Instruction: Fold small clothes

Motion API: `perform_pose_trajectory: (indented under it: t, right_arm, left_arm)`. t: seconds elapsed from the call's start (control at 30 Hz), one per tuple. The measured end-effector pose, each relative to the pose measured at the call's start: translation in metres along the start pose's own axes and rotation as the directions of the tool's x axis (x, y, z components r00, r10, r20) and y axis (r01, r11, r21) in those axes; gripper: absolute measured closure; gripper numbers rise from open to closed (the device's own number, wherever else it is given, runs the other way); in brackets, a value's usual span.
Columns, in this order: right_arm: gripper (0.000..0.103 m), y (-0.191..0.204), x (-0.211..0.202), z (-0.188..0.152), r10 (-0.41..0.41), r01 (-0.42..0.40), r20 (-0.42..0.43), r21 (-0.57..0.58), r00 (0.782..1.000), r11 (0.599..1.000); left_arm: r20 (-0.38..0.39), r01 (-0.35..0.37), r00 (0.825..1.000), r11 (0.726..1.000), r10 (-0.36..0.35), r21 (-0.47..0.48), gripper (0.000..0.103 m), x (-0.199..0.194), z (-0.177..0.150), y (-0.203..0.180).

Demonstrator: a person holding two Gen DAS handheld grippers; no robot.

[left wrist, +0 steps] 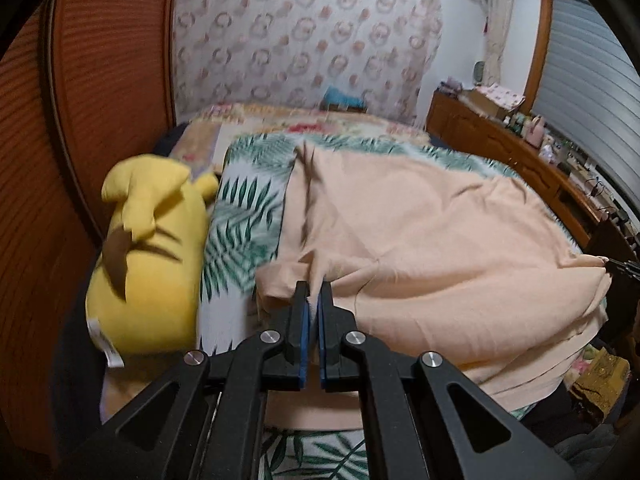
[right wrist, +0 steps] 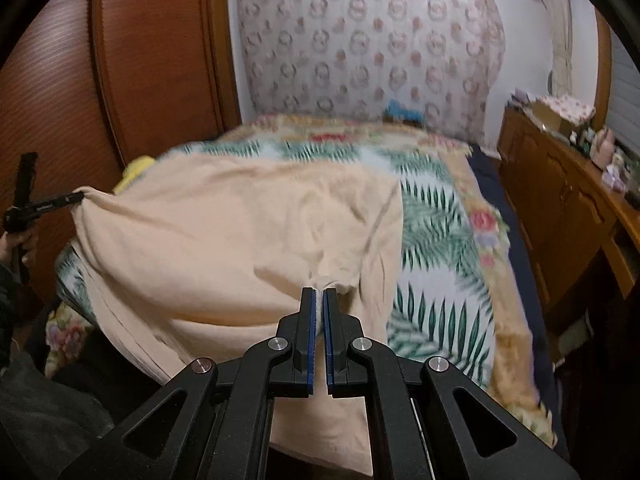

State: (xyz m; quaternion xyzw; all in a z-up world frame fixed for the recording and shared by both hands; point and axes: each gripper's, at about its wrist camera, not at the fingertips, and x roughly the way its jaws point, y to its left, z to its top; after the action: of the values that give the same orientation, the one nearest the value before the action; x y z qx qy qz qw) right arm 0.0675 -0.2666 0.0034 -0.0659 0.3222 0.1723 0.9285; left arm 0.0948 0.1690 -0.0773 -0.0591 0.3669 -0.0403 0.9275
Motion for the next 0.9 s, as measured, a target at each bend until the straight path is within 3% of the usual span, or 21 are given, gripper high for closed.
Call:
perform_pose_trajectory:
  t: [0.3, 0.37, 0.43, 0.73, 0.83, 0.9]
  right_arm:
    - [0.1, -0.003, 0.031, -0.012, -0.022, 0.024, -0.064, 0.024, 0.998, 0.999]
    - [0.1, -0.003, 0.033, -0.012, -0.017, 0.019, -0.071, 0.026, 0.997, 0.999]
    - [0.1, -0.003, 0.034, -0.012, -0.02, 0.022, -0.076, 0.024, 0.997, 0.999]
    - [0.1, 0.001, 0.023, -0.019, -0.026, 0.028, -0.084, 0.018, 0.996, 0.999]
    - [0.087, 0.005, 0.012, -0.022, -0.034, 0.036, -0.066, 0.018, 0.997, 0.999]
    - [0.062, 0.005, 0.009, -0.021, -0.047, 0.048, -0.056, 0.021, 0.997, 0.999]
  left_arm:
    - [-0.023, -0.016, 1.0, 1.0, 0.016, 0.003, 0.098, 0.003, -0.011, 0.002]
    - [-0.028, -0.027, 0.999, 1.0, 0.027, 0.008, 0.087, 0.004, -0.013, 0.003]
    - [-0.028, -0.042, 0.999, 0.999, 0.042, 0.006, 0.069, 0.005, -0.013, 0.005]
    - [-0.077, -0.067, 0.995, 0.998, 0.065, -0.02, 0.061, 0.019, -0.022, 0.018]
    - [-0.094, -0.069, 0.993, 0.997, 0.066, -0.027, 0.061, 0.024, -0.025, 0.019]
    - [-0.085, -0.072, 0.994, 0.997, 0.07, -0.027, 0.061, 0.023, -0.027, 0.018]
